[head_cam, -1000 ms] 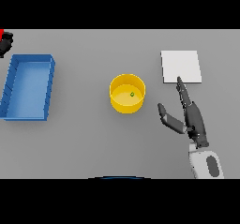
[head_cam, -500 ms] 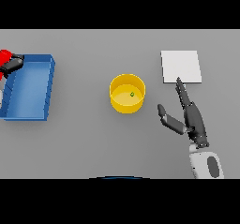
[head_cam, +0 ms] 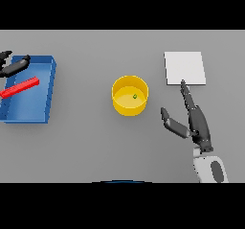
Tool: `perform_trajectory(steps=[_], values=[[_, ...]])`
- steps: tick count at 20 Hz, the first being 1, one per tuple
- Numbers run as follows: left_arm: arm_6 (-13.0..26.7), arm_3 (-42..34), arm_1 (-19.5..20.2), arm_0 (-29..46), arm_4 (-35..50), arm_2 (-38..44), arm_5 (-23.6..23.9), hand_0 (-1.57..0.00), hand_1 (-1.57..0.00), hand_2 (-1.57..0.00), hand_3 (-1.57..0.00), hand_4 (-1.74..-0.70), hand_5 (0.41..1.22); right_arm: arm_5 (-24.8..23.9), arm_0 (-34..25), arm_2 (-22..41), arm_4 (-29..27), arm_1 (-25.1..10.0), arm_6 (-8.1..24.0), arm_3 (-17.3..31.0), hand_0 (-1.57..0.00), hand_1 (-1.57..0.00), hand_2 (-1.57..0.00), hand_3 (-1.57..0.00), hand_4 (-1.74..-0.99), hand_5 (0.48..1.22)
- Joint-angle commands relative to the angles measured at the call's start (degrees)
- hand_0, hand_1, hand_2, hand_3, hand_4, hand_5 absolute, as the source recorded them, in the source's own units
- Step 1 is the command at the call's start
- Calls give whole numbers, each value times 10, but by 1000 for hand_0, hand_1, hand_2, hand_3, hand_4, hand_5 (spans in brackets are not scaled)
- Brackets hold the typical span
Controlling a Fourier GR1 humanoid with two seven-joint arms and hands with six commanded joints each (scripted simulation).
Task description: Pick up the red beaker and tilt it to pour out 1 green nut into yellow bowl. Pick up the yellow bowl and place it on the metallic measuring scale.
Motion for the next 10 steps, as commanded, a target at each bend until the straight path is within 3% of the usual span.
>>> perform_trajectory(steps=[1,5,8,10], values=[[-3,-2,-1,-4,-2,-1,4,-125,-115,-109,-112,-794,627,-2,-4,-1,1,0,0,5,1,1,1,1,-1157,665],[-45,-8,-12,1,2,6,27,-51,-46,-44,-45,-779,635,-6,-19,15,39,-11,44,-6,1,1,1,1,-1115,638],[-56,-27,-20,8,19,16,32,-25,-23,-22,-23,-793,657,42,-61,37,65,-57,38,4,1,1,1,1,-1088,665],[-54,-37,-22,11,24,15,28,-16,-15,-14,-14,-799,666,58,-91,59,121,-98,61,14,1,1,1,1,-1122,649]])
